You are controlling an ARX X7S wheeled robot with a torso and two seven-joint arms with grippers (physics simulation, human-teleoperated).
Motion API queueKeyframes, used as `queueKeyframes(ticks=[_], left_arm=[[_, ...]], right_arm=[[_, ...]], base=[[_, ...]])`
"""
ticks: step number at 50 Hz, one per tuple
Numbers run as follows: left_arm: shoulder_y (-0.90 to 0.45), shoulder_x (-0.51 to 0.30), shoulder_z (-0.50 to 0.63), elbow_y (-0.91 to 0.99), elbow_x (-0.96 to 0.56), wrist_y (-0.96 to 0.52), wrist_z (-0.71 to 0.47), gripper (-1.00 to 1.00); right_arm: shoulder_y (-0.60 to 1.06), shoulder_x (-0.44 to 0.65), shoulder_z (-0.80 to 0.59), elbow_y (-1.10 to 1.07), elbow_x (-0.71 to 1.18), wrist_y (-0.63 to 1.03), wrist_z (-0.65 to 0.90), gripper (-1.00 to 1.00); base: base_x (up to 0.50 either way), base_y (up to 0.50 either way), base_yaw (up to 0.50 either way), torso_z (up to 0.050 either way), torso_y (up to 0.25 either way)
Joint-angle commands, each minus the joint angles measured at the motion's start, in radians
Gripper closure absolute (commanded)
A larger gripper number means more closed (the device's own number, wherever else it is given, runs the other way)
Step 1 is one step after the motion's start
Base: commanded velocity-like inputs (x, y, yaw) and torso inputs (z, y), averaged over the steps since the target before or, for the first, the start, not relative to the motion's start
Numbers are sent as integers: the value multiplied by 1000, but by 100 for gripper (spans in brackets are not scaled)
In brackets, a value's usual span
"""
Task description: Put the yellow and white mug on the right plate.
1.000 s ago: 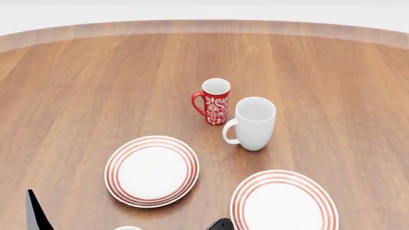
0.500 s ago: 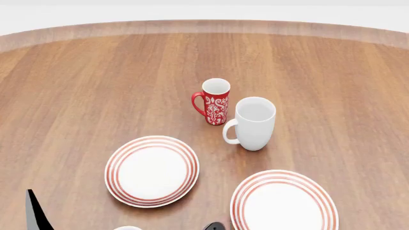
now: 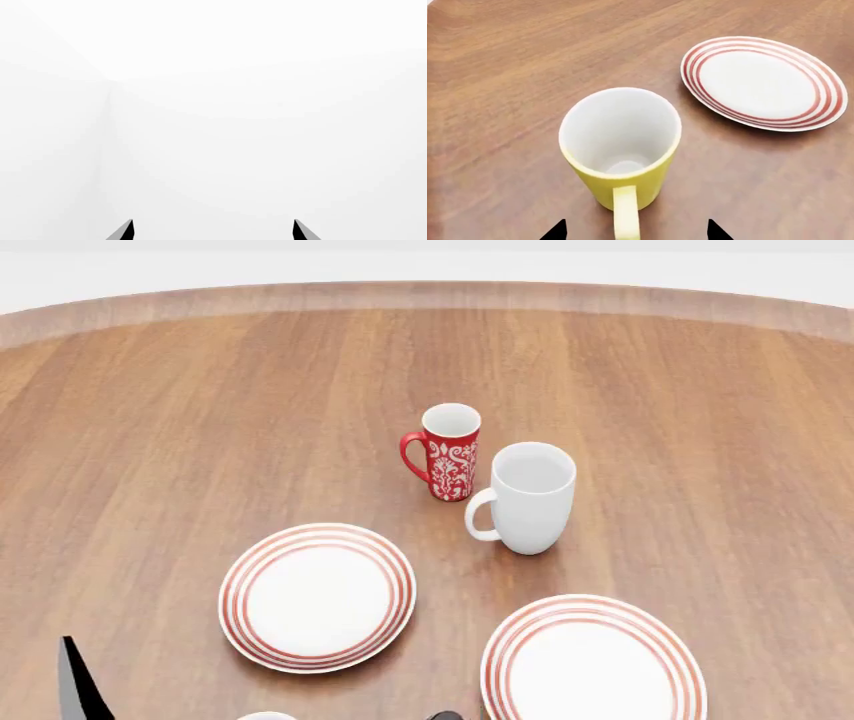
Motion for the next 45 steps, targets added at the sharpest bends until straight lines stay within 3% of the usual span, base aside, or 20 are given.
queueKeyframes(ticks=[1,40,41,45], left_arm=[[0,12,-16,-3,15,3,15,-100],[-8,-3,-1,-9,5,-3,-3,-100],[-8,-3,-1,-10,5,-3,-3,-100],[-11,-5,-1,-10,2,-7,-5,-100]], right_arm=[[6,-35,10,61,-26,-31,-19,-100],[38,-74,-44,202,-63,-119,-28,-100],[38,-75,-45,204,-63,-121,-30,100],[36,-75,-52,206,-66,-124,-29,100]], base=[[0,0,0,0,0],[0,0,0,0,0],[0,0,0,0,0],[0,0,0,0,0]])
